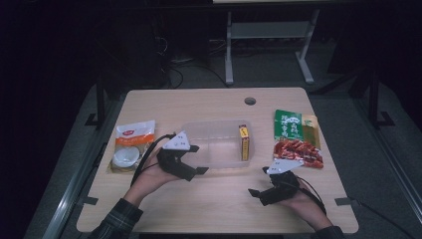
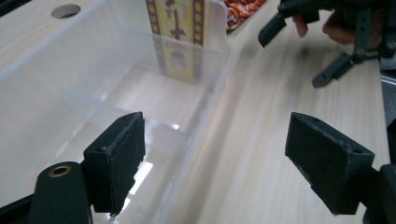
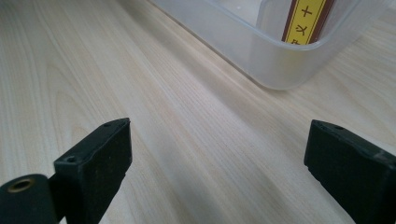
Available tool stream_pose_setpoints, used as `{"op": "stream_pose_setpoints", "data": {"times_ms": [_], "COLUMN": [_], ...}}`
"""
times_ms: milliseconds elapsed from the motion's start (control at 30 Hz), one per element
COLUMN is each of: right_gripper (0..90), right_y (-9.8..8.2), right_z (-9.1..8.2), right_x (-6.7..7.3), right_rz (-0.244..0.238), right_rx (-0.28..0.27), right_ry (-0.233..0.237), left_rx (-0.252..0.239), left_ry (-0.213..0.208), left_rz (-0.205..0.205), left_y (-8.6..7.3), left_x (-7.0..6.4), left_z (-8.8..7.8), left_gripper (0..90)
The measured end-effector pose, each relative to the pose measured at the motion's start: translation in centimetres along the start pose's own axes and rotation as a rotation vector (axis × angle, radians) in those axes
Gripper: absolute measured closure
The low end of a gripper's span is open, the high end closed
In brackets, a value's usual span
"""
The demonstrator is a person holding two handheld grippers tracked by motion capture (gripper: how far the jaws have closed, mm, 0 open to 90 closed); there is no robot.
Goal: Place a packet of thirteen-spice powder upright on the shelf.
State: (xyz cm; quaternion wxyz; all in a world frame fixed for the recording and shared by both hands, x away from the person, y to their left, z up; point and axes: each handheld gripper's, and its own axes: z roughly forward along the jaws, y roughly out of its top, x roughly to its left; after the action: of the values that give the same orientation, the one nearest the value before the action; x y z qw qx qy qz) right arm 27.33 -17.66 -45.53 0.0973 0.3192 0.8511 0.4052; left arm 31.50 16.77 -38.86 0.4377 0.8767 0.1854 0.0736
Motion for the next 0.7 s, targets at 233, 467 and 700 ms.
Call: {"op": "stream_pose_setpoints", "data": {"times_ms": [233,467,700], "right_gripper": [7.1,7.1,13.8], "right_y": [0.0,-0.1,0.3], "right_z": [0.0,-0.1,-0.7], "right_x": [0.0,-0.2,-0.9], "right_rz": [-0.001,-0.001,0.002], "right_rx": [0.001,0.014,0.011], "right_ry": [-0.003,-0.007,-0.020], "left_rx": [0.023,0.042,0.022], "left_ry": [0.000,0.023,0.046], "left_rz": [-0.017,-0.050,-0.097], "left_y": [-3.0,-6.5,-8.0], "left_x": [-1.4,-2.5,-2.6], "left_z": [-0.9,-2.0,-2.4], "left_gripper": [20.5,20.0,16.7]}}
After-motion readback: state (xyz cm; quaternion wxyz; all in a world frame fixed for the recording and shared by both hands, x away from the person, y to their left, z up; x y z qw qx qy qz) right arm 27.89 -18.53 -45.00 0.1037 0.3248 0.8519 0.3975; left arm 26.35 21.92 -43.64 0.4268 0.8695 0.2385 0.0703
